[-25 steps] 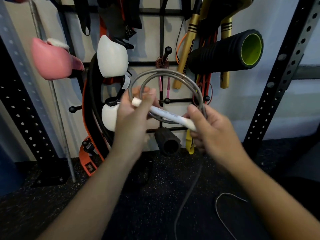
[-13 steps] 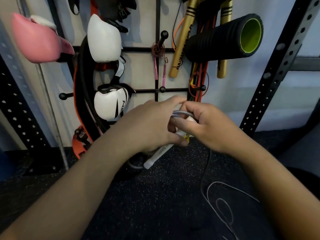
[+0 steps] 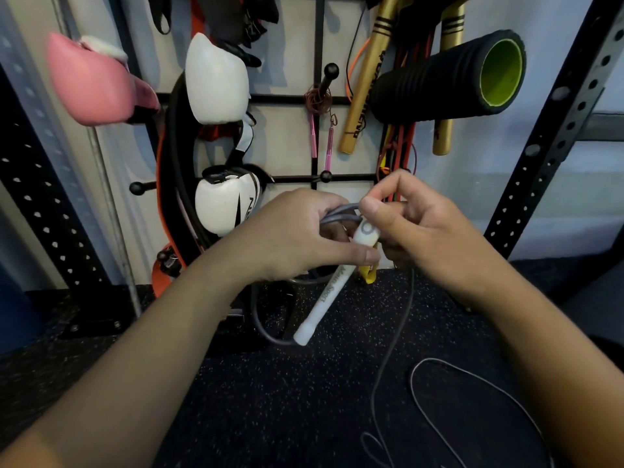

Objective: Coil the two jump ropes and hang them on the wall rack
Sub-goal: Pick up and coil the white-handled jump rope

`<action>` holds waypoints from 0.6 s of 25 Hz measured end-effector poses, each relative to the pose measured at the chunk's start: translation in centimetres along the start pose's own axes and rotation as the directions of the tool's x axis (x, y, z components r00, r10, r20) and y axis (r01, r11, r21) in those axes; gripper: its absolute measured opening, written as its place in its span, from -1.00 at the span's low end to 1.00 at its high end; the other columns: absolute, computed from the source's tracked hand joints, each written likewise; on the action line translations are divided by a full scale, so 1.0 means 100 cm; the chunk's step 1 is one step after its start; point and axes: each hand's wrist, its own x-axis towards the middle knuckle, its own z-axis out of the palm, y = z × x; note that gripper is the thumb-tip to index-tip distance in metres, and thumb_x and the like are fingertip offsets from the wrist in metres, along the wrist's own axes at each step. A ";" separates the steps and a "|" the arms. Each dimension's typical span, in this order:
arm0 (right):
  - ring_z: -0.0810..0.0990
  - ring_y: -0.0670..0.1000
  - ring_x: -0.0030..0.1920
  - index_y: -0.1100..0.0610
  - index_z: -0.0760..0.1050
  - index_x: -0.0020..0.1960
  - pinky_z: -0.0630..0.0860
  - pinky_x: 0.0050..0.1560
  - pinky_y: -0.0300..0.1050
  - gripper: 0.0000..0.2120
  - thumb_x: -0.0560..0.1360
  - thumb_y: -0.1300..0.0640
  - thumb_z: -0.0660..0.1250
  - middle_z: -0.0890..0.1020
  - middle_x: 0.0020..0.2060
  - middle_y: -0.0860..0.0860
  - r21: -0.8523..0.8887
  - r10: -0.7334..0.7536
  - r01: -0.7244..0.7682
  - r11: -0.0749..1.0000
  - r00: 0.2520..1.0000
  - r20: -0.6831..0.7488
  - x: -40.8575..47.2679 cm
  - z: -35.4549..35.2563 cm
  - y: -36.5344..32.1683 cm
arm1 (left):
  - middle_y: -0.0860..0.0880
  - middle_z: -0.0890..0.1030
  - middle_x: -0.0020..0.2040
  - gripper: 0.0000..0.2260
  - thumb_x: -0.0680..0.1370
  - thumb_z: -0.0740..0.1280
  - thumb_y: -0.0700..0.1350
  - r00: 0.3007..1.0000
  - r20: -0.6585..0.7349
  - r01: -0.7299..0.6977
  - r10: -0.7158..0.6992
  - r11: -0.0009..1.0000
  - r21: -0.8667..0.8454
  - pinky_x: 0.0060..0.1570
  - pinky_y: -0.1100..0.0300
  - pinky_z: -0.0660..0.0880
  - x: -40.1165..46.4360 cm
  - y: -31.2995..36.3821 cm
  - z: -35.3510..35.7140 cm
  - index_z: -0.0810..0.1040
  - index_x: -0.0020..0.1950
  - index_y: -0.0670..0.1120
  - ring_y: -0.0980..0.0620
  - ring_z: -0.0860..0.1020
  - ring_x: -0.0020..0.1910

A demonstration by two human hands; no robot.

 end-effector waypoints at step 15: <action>0.15 -0.02 -0.51 0.02 0.58 0.14 0.11 -0.50 -0.18 -0.36 0.49 -0.47 0.06 0.48 -0.24 0.18 0.270 0.167 -0.149 0.951 0.985 -0.047 -0.008 0.039 0.006 | 0.05 0.69 -0.12 -0.71 0.68 0.26 0.08 0.813 -0.516 -0.352 -0.270 0.477 -0.805 -0.63 0.31 0.14 0.014 -0.003 0.024 0.60 0.03 -0.12 0.19 0.22 -0.65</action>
